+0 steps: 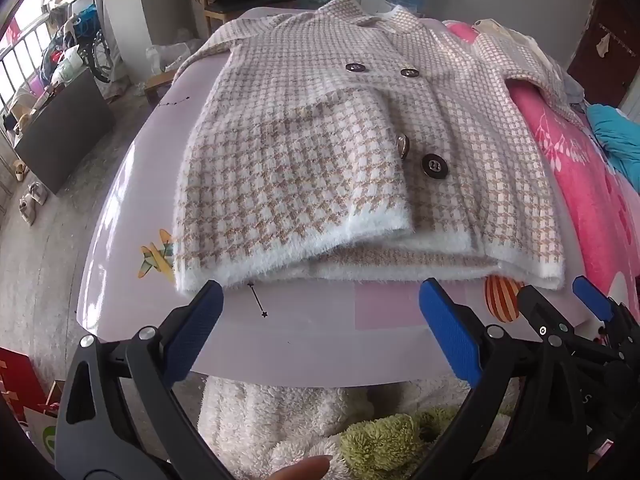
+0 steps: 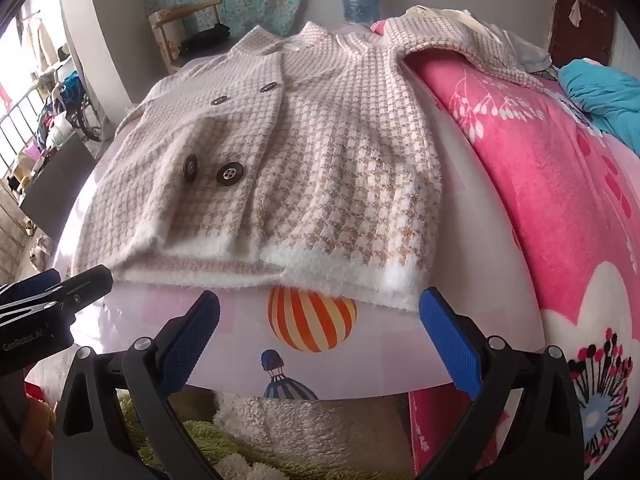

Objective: Fold large clothes

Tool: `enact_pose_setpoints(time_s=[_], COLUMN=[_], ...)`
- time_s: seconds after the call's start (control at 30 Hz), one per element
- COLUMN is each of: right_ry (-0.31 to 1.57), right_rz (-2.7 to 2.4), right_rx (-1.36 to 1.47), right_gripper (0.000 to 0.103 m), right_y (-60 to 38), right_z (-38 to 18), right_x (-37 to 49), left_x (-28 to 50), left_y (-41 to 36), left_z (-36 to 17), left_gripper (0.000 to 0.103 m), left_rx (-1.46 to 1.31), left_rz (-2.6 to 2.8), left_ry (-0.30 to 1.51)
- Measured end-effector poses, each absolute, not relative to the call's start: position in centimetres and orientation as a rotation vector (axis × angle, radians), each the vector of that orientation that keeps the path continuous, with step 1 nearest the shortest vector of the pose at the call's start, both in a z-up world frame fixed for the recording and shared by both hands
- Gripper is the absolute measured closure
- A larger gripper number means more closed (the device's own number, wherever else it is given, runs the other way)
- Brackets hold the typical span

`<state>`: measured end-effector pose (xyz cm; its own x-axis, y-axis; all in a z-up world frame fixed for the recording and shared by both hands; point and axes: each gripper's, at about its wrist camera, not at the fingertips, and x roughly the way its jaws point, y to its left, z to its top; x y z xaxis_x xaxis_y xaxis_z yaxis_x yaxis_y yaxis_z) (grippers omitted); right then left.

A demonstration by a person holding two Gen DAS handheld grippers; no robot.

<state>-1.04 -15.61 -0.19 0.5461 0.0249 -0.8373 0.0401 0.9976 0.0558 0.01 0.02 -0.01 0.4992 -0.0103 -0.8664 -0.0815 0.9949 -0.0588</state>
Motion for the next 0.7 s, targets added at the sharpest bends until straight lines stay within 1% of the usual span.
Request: enact_pose_setpoints(time_s=[0.7], right_ry=[0.989], right_rz=[-0.010], right_rx=[0.053], right_gripper=[0.006], right_y=[-15.20], right_z=[0.39], right_x=[-0.96], left_x=[-0.54], left_y=[-0.06], left_z=[0.64], left_gripper=[0.008], left_rx=[-0.106], left_rz=[0.035], left_ry=[1.043])
